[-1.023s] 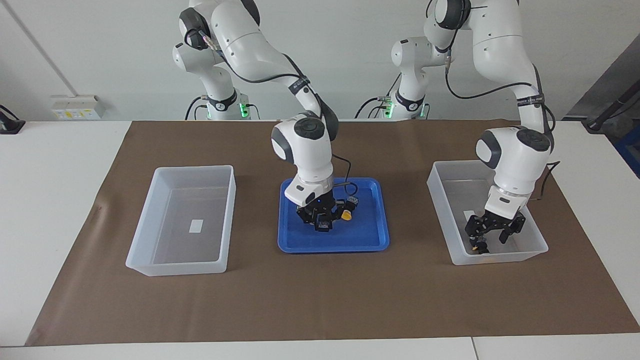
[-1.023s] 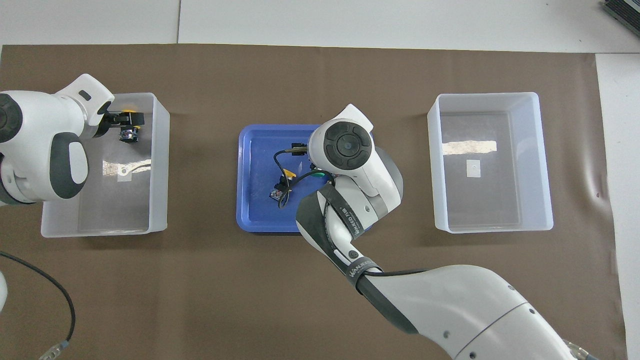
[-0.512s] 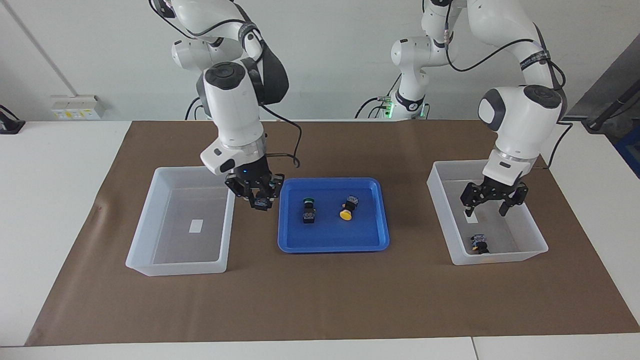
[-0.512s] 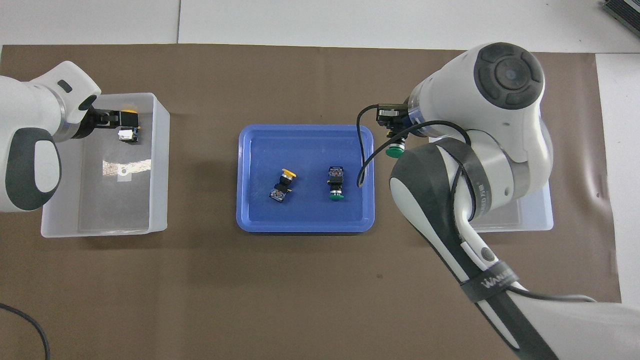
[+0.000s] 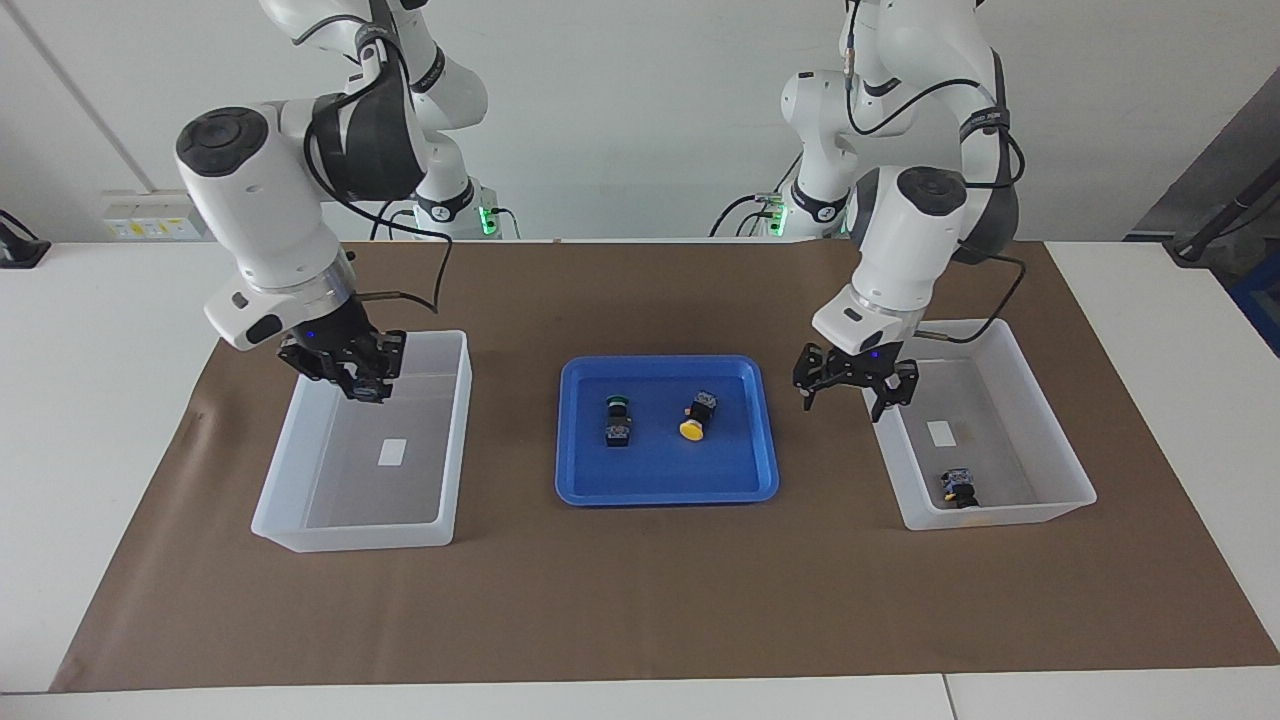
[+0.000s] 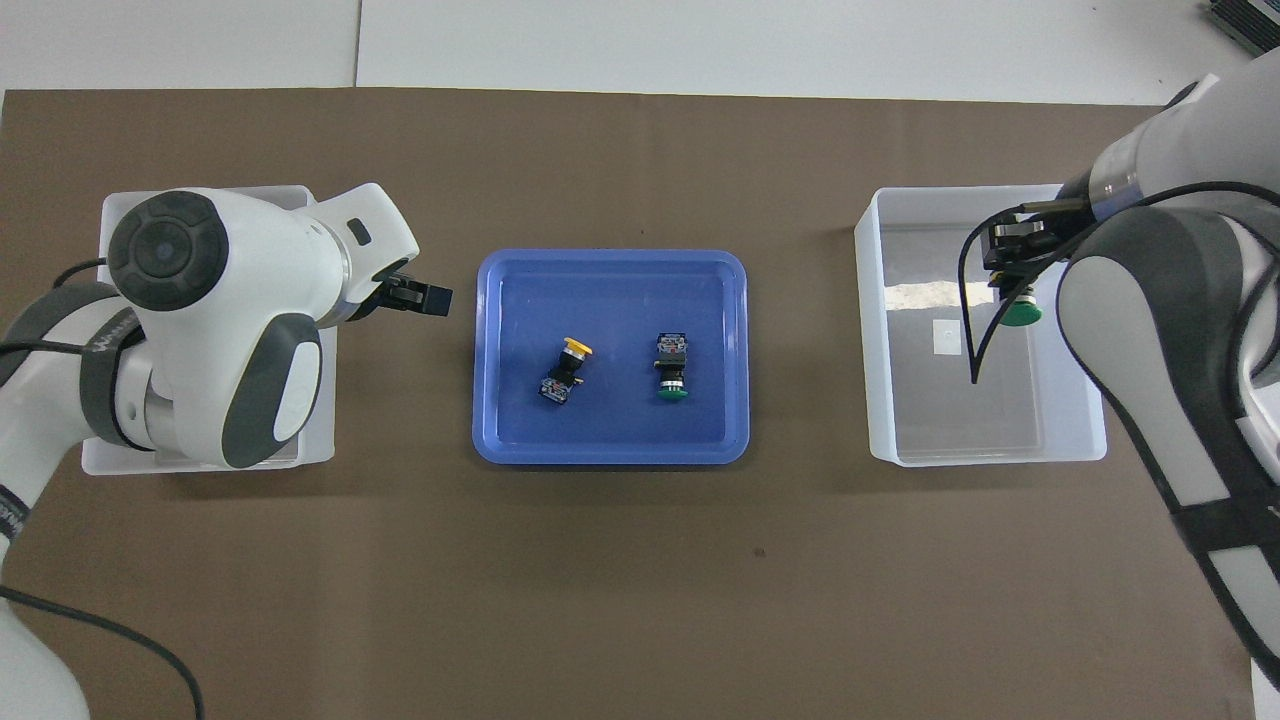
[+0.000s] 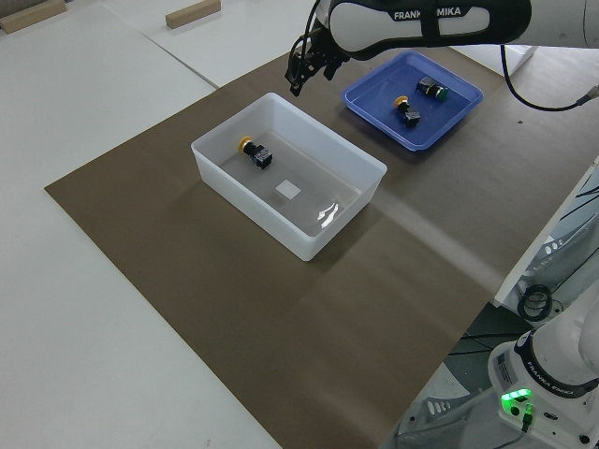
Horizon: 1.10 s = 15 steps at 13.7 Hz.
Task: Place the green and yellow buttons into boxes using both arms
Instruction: 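Grasp the second yellow button with the left gripper while the right gripper withdraws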
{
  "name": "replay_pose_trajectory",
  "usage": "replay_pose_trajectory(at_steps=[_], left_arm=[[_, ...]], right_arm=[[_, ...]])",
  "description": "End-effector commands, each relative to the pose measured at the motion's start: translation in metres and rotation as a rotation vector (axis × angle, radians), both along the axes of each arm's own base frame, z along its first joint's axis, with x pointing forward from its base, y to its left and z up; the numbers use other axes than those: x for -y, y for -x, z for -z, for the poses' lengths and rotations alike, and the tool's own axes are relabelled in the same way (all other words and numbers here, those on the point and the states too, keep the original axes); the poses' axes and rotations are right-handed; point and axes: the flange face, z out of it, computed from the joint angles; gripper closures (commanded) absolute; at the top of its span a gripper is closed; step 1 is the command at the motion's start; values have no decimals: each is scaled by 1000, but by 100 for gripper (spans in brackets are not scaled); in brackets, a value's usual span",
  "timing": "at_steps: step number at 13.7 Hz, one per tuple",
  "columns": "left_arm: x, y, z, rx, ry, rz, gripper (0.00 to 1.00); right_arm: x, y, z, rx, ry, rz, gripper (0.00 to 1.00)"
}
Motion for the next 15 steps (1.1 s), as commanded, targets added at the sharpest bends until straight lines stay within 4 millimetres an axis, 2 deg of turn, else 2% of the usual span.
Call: replay_pose_trajectory(at_steps=[1,2,4,8,12,13,14,15], left_arm=[[40,21,25,-9,-5,12,0],[58,26,32,-5,5,15,0],[83,40,47,-16,7,31,0],[134,57,105,-36,20,34,0],[135,60,117,-47,14,39,0],[135,63,121,-57,9,40,0],[142,72,124,-65,2,55,23],[140,74,124,-79,-7,50,60]], right_arm=[[34,12,-2,-28,-20,-63,100],[49,15,1,-38,-19,-68,100],[64,24,10,-53,-19,-77,100],[85,46,35,-70,-19,-127,100],[86,56,56,-39,-10,-115,100],[86,54,55,-20,-7,-113,100],[81,49,60,-6,-5,-112,100],[71,42,73,16,-4,-81,100]])
